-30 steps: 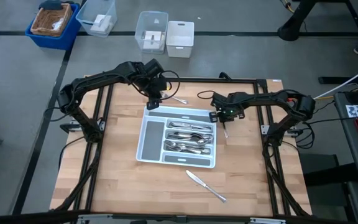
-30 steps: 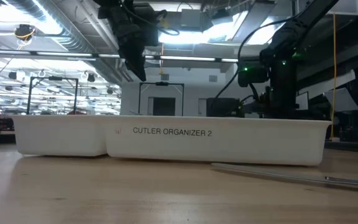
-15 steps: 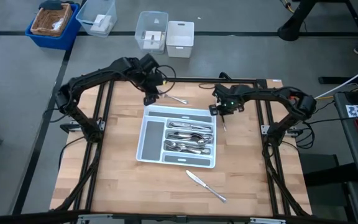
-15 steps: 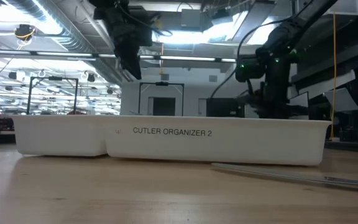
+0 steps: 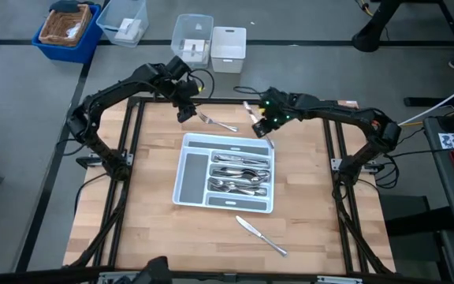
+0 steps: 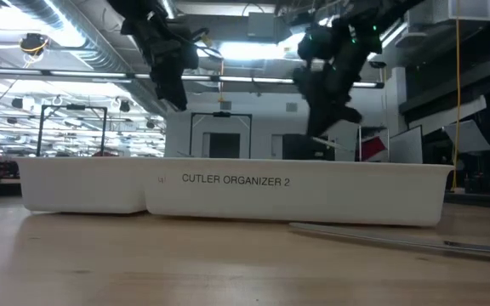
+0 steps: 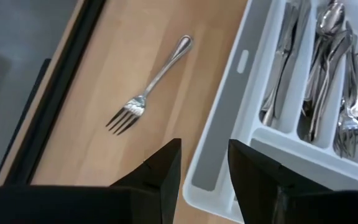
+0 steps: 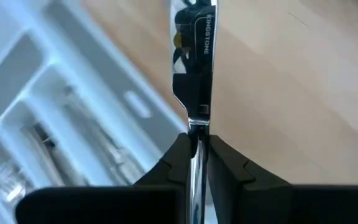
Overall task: Sort silverware
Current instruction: Put the knife into the organizer tray
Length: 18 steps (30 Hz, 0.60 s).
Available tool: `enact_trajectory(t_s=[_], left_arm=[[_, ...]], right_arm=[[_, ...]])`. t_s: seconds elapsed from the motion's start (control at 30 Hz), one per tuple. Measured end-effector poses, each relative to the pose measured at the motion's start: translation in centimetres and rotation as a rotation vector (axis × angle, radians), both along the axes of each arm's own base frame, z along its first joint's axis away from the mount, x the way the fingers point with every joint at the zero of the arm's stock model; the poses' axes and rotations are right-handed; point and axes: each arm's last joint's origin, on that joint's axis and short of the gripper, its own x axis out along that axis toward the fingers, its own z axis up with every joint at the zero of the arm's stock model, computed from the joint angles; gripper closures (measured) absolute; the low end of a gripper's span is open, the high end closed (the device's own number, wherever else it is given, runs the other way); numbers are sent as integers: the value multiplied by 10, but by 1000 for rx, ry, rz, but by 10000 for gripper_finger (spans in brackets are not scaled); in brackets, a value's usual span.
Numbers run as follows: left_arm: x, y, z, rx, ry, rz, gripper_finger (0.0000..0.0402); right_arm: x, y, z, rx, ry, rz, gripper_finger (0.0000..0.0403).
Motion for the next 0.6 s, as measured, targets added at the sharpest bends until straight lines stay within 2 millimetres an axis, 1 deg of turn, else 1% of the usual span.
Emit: enact_trajectory(t_s=[0.17,0.27,0.4,0.6], left_arm=[[-5,6,0,11,-4,13,279],[-6,8,0,11,-4,20,279],[-7,9,0,11,-4,26,279],[-7,9,0,10,-3,26,279]], right_arm=[[24,34,7,-114,-81,228,364],[37,55,6,-196,-96,345,364],[48,76,-2,-276,-71,457,364],[62,96,-27,-266,-1,560,364]])
